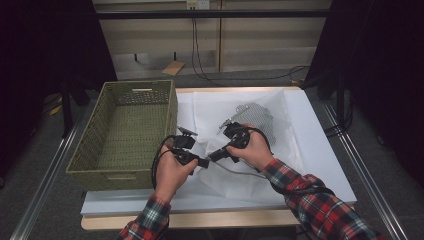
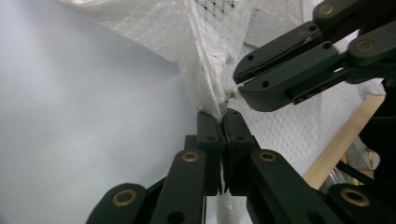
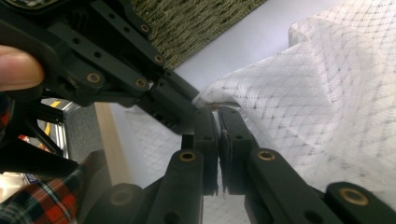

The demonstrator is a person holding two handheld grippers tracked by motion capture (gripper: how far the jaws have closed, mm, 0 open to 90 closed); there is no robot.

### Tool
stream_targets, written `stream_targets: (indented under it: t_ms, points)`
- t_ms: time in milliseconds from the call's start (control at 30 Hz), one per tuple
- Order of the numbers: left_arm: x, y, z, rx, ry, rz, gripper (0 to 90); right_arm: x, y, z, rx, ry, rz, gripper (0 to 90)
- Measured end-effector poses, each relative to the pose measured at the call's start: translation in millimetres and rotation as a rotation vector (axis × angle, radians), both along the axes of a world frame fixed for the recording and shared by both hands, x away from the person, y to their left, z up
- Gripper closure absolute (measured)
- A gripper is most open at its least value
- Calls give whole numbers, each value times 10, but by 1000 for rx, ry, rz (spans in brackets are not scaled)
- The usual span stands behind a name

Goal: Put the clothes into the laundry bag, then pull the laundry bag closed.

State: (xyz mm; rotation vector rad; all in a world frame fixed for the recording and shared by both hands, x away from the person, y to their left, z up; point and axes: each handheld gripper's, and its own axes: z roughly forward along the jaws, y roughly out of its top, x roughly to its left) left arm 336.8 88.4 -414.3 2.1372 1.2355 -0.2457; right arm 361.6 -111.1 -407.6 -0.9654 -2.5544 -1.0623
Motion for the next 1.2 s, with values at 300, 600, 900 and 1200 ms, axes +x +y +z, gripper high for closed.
stream_targets:
  t_ms: [300, 600, 900, 1200]
  points:
    - [-24, 107, 140, -29, 33, 54, 883, -23, -95, -1, -8, 23, -52, 876]
    - [-25, 100, 117, -26, 56, 61, 882, -77, -158, -9, 5, 50, -65, 875]
    - [-30, 97, 126, -25, 64, 59, 884, -115, -214, -13, -26, 46, -79, 875]
    - [-34, 99, 126, -6, 75, 69, 884, -163, -355, -28, -16, 67, -95, 875]
